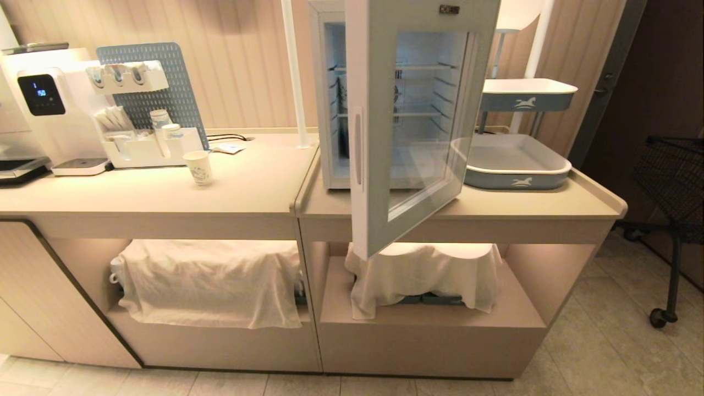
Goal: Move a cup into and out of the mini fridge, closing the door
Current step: Close the freezer door
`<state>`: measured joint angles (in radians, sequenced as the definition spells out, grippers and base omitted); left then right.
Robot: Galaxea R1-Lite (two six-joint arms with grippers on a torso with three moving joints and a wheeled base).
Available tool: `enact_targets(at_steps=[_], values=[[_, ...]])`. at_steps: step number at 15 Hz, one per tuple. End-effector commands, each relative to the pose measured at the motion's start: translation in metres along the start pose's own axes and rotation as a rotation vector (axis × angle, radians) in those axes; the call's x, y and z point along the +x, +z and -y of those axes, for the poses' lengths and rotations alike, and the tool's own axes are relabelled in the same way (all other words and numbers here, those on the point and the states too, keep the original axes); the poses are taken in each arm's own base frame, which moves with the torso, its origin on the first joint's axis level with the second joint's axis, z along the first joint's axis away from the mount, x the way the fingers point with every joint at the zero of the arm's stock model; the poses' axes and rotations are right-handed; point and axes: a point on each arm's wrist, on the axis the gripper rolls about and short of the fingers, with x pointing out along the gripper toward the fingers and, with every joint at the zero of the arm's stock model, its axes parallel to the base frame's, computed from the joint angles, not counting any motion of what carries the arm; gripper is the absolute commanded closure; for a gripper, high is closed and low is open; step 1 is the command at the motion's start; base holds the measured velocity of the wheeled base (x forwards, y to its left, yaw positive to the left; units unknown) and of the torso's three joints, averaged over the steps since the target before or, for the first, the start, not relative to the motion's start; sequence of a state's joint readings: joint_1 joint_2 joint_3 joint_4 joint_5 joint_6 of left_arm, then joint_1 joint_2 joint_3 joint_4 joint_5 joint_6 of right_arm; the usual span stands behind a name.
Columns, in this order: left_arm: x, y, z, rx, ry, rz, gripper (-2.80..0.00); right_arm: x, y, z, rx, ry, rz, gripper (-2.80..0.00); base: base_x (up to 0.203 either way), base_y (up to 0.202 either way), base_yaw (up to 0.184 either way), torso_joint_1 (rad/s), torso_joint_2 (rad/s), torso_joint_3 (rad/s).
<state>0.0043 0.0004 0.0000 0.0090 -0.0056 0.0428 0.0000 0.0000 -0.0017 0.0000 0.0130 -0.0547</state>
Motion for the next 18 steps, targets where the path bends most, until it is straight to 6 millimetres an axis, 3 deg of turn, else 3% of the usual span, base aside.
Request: enact_targets(at_steps=[1,18], values=[[0.0001,-0.0005,0.0000,0.000,0.000,-0.001,0.00,0.0000,0.0000,0.0000,-0.001,0.001,0.000,0.00,0.000,0.191,-0.001,0.004,0.00,-0.005],[0.0000,-0.0001,0.0000,0.008,0.001,0.001,0.00,0.0000,0.0000,0.0000,0.004,-0.001,0.000,0.00,0.000,0.187,0.001,0.002,0.00,0.004]])
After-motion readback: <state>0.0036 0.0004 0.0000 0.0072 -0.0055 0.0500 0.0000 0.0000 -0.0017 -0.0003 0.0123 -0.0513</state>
